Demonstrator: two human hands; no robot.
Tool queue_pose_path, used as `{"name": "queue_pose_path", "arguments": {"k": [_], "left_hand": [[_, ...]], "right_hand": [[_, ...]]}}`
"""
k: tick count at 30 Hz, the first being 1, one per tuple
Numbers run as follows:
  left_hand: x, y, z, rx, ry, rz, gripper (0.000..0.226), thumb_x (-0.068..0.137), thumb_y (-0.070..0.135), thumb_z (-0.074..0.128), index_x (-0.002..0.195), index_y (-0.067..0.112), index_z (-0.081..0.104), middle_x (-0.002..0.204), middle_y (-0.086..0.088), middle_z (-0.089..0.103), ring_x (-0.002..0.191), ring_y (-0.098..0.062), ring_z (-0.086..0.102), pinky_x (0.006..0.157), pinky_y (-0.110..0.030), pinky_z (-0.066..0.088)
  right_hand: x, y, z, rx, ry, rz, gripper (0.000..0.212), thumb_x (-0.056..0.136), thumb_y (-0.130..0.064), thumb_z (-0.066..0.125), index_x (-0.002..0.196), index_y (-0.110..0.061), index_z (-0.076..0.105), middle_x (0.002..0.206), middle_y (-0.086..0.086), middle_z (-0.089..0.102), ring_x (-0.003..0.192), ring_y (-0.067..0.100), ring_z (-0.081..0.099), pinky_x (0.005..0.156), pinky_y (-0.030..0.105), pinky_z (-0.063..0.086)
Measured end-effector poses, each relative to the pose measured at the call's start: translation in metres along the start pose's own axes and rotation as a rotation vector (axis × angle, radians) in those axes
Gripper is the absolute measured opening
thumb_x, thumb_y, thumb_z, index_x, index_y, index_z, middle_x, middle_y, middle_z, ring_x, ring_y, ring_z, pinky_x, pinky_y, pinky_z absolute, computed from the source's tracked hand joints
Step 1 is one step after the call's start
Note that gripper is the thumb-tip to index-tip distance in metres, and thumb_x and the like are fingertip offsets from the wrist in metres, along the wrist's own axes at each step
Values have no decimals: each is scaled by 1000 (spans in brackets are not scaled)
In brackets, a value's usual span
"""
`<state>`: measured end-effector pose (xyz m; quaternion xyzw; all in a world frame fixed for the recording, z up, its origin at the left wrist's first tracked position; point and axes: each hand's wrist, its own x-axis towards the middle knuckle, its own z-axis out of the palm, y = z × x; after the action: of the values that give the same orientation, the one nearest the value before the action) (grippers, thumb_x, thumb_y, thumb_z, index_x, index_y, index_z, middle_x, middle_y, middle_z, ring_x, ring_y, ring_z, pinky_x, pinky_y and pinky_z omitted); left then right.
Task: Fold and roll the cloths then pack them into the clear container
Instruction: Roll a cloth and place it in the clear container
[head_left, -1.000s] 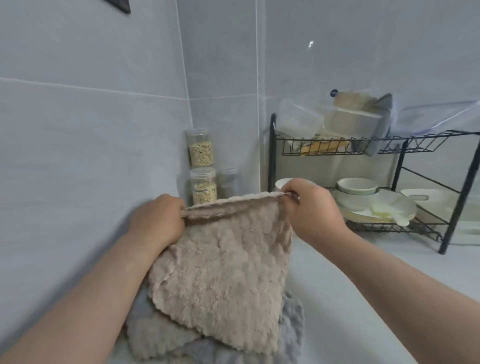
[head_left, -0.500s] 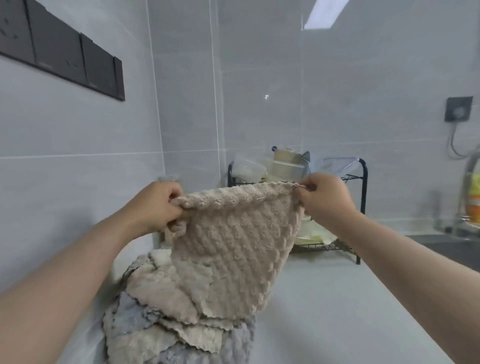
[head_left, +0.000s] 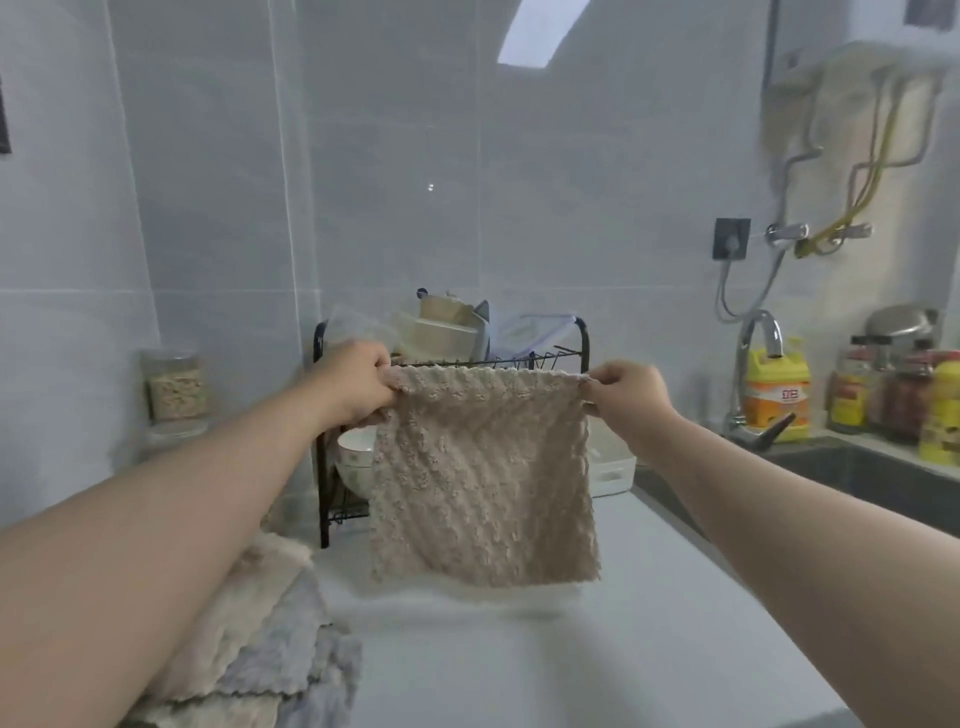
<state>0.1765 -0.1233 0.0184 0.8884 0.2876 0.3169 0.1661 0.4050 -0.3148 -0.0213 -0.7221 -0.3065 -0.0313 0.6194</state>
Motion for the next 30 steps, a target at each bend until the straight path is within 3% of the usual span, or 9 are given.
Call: {"name": "queue_pose_path", "arguments": {"k": [2, 7, 9, 12, 16, 22, 26, 28, 30], "left_hand": [[1, 4, 8, -25, 45, 17, 32, 79, 0, 65, 62, 16, 43, 55, -1, 51, 46, -13, 49, 33, -13, 31], [-26, -8, 21, -33, -3, 68, 33, 77, 9, 69, 59, 20, 43, 60, 0, 50, 59, -24, 52, 55, -34, 46], [-48, -17, 32, -10, -32, 81, 25, 77, 8, 69, 62, 16, 50, 61, 3, 51, 60, -19, 47, 55, -30, 42], [-88, -37, 57, 25, -161, 72, 20, 77, 5, 67, 65, 17, 56, 69, 4, 59, 65, -14, 51, 55, -22, 39], [-135, -65, 89, 74, -391, 25, 29, 69, 9, 55, 66, 37, 51, 85, 1, 68, 92, -18, 64, 76, -36, 51], [-182, -73, 112, 230, -607, 71, 15, 64, 12, 45, 64, 24, 36, 77, 4, 51, 73, -14, 48, 59, -29, 34], [-183, -62, 109, 106, -656, 69, 25, 77, 35, 60, 64, 24, 41, 68, 9, 48, 62, -7, 42, 58, -24, 32], [-179, -58, 112, 9, -643, 45, 34, 85, 50, 56, 64, 25, 46, 68, 9, 52, 61, -7, 46, 60, -26, 36], [-176, -52, 120, 11, -577, 55, 34, 91, 49, 49, 69, 23, 51, 74, 8, 55, 65, -8, 49, 64, -28, 40]], "right_hand": [[2, 5, -8, 48, -4, 5, 8, 80, -5, 69, 74, -9, 71, 82, 16, 73, 80, 28, 72, 83, 49, 58], [-17, 19, -32, 52, -50, -17, 3, 81, -2, 70, 83, -2, 72, 90, 18, 73, 76, 19, 69, 83, 32, 59], [-32, 30, -39, 3, -124, 15, 5, 82, -3, 71, 86, 0, 73, 93, 19, 73, 77, 19, 69, 84, 33, 59], [-57, 50, -45, -136, -247, 61, 1, 79, -5, 74, 79, -3, 74, 88, 19, 74, 75, 21, 68, 86, 44, 56], [-94, 71, -51, -395, -426, 37, 2, 77, -9, 76, 77, -8, 78, 86, -3, 76, 83, 17, 72, 82, 37, 57], [-145, 96, -55, -706, -618, 7, 14, 77, -22, 71, 88, -21, 79, 83, -13, 73, 77, 2, 67, 71, 17, 55], [-154, 104, -59, -812, -697, 1, 19, 74, -22, 62, 84, -20, 78, 82, -8, 73, 72, 10, 63, 69, 25, 53], [-153, 106, -60, -859, -735, 40, 18, 72, -26, 58, 70, -14, 72, 73, 0, 69, 64, 13, 53, 63, 29, 48], [-151, 106, -57, -844, -701, 64, 23, 75, -27, 58, 57, -15, 65, 65, -1, 63, 63, 14, 53, 61, 29, 45]]}}
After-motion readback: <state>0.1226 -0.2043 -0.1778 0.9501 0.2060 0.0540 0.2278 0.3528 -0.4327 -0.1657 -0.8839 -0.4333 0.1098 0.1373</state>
